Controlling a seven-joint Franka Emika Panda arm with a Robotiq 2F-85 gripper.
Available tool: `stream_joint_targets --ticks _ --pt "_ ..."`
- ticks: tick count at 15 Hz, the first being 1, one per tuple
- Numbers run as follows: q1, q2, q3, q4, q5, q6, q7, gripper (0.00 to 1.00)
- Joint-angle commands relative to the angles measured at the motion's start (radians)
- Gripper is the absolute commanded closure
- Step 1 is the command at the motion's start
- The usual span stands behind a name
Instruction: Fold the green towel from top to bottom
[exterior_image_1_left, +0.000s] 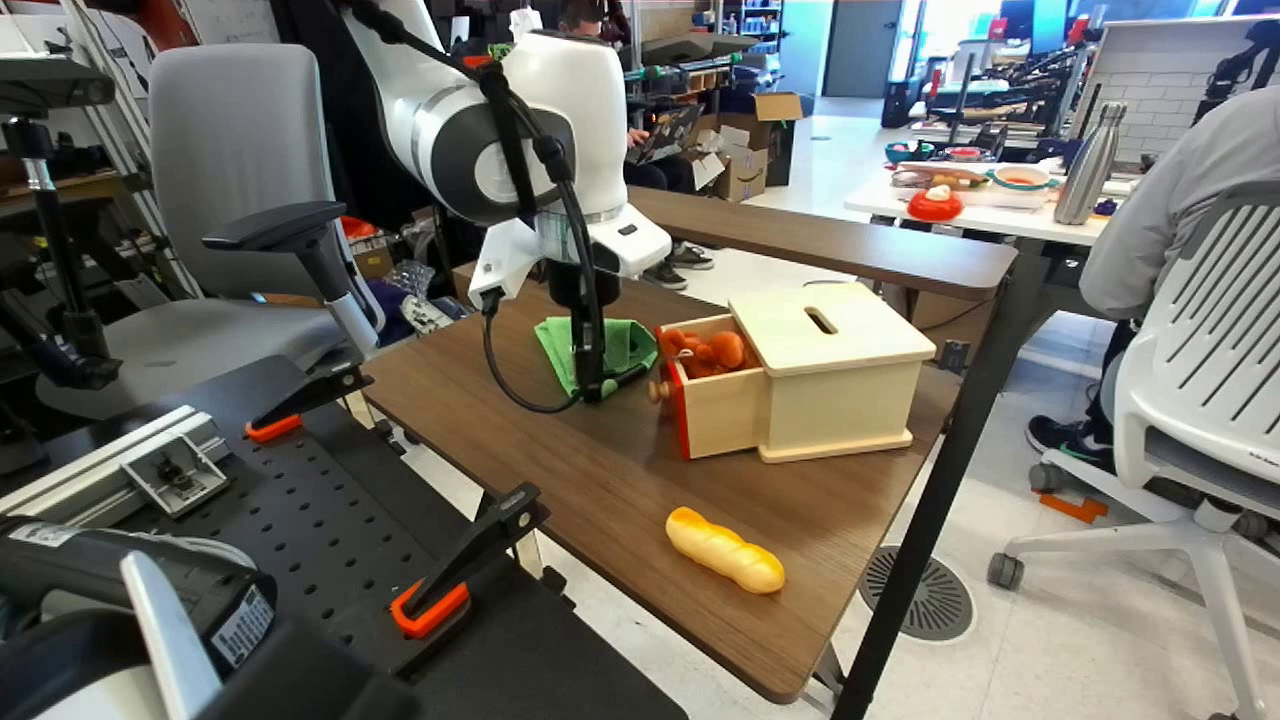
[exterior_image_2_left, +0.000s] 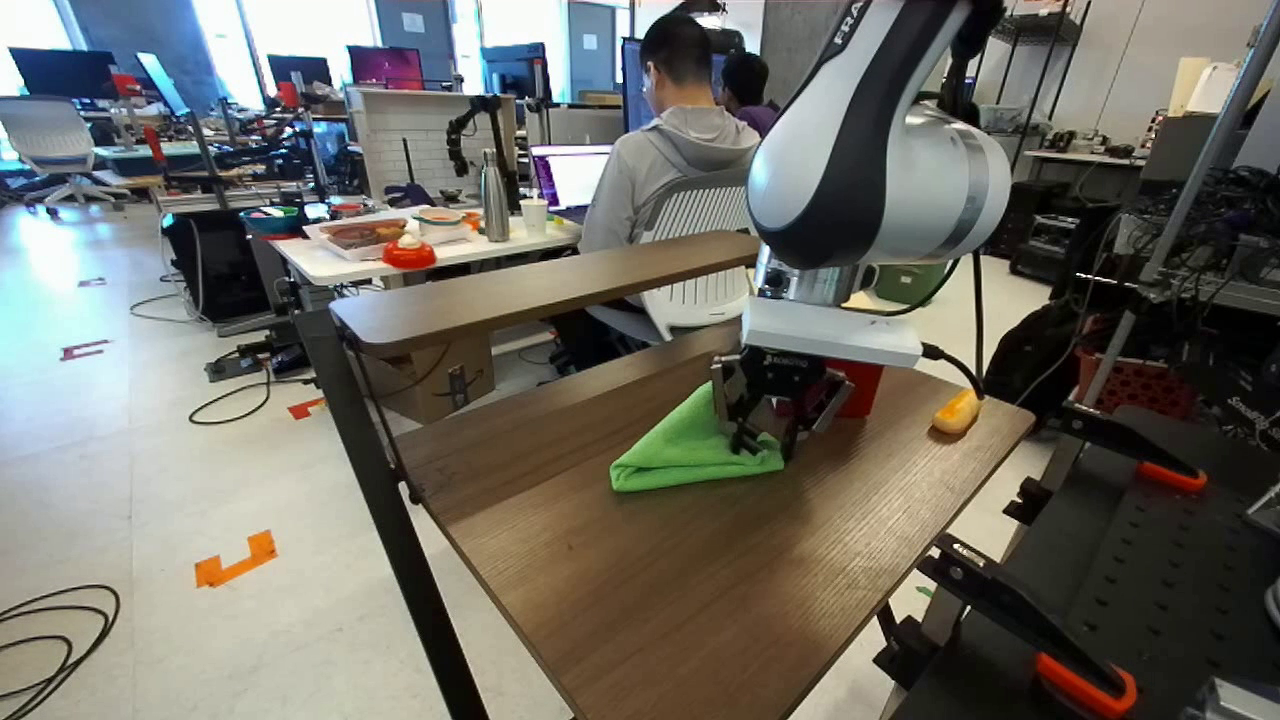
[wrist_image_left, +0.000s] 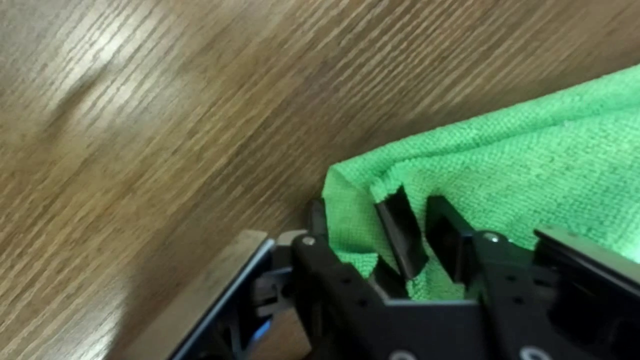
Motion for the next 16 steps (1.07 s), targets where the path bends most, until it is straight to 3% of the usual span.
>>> stream_joint_targets --ticks 1,3,4,10,12,13,14,16 --pt "0.010 -0.012 -0.004 0.006 0.006 -0.024 -0.002 0.15" --pt "0.002 -0.040 0.011 -0.011 0.012 -0.021 -0.011 0.01" --pt "-0.004 -0.055 0.021 -0.017 0.016 -0.022 -0.017 0.00" --pt "-0.050 -0.248 0.127 -0.102 0.044 -0.002 -0.103 0.00" --pt "-0.099 -0.312 0.185 -0.100 0.054 -0.083 -0.196 0.00" --pt "-0.107 -0.328 0.182 -0.077 0.031 -0.167 -0.242 0.00" --pt "-0.046 -0.260 0.138 -0.058 0.035 -0.074 -0.156 0.00" --pt "-0.064 -0.309 0.147 -0.058 0.035 -0.145 -0.206 0.00"
